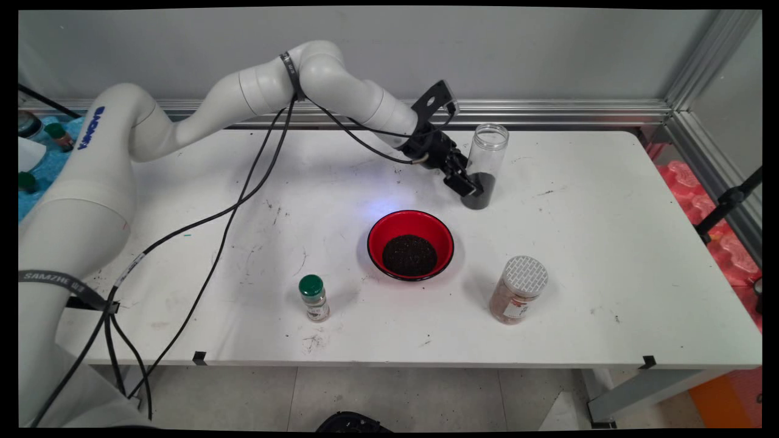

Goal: Pick up the black seasoning powder from the table, then pour the black seasoning powder in the red bowl

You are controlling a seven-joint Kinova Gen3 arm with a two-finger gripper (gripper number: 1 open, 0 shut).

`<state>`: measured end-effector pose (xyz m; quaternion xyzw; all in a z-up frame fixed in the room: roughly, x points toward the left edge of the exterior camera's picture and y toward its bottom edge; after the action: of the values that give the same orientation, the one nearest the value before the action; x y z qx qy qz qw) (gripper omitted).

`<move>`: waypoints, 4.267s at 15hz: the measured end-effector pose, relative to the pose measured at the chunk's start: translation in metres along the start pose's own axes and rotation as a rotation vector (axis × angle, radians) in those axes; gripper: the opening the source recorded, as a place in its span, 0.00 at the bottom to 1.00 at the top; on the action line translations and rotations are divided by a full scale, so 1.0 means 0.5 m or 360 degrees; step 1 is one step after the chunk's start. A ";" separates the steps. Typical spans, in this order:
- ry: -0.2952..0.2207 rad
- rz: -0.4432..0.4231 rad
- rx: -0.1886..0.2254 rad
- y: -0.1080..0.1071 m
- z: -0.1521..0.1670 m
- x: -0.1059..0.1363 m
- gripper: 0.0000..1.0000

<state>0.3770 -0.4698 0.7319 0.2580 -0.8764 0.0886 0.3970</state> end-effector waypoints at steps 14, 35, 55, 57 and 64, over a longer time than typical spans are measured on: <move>0.0024 -0.0054 -0.0004 0.007 0.031 0.006 1.00; 0.0091 0.0055 -0.0011 0.024 -0.027 0.033 0.00; 0.0141 0.0640 0.0048 0.072 -0.228 0.050 0.00; 0.0126 0.0751 0.0062 0.077 -0.242 0.042 0.00; 0.0056 0.1124 0.0103 0.100 -0.271 0.012 0.00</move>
<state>0.4358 -0.3804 0.8295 -0.0500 -0.9012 0.2526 0.3486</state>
